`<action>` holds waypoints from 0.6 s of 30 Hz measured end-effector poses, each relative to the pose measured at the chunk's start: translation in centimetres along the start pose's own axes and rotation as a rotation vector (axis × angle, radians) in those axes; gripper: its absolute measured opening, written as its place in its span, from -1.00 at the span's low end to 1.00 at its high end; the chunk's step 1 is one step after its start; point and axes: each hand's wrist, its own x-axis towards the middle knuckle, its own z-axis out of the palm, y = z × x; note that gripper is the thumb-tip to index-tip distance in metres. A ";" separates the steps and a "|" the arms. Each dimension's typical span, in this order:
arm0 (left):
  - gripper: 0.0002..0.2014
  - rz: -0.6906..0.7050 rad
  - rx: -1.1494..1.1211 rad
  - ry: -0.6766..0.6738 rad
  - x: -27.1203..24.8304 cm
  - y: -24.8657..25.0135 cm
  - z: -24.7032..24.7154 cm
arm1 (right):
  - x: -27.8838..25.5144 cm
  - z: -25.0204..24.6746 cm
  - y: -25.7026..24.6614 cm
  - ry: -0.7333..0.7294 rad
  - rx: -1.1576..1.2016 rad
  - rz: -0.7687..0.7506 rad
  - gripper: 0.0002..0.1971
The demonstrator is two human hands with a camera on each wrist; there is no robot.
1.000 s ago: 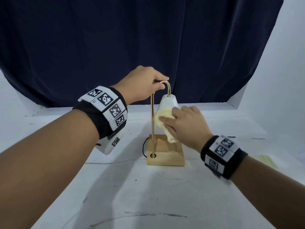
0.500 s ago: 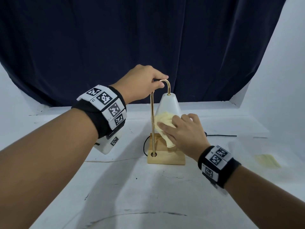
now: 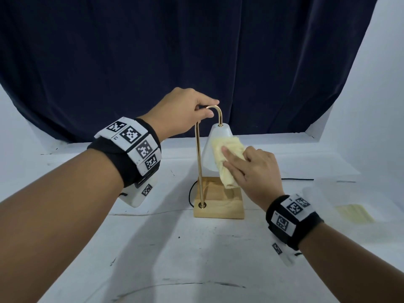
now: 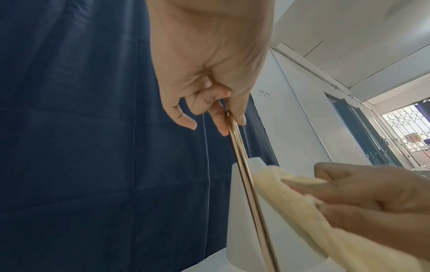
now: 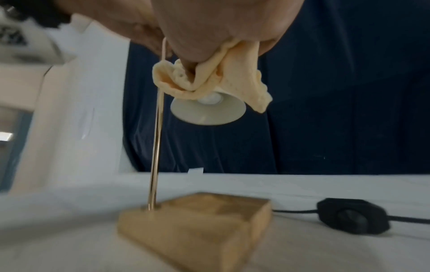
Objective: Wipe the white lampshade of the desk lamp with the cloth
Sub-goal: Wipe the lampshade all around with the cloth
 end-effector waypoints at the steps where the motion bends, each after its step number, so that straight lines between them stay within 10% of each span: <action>1: -0.65 0.000 0.002 0.002 0.0 0.0 0.0 | -0.6 0.1 -0.1 -0.029 -0.012 -0.045 -0.62; 18: -0.66 -0.041 -0.048 -0.002 -0.1 0.6 0.1 | 3.2 -1.5 1.2 -0.053 0.335 0.303 -0.68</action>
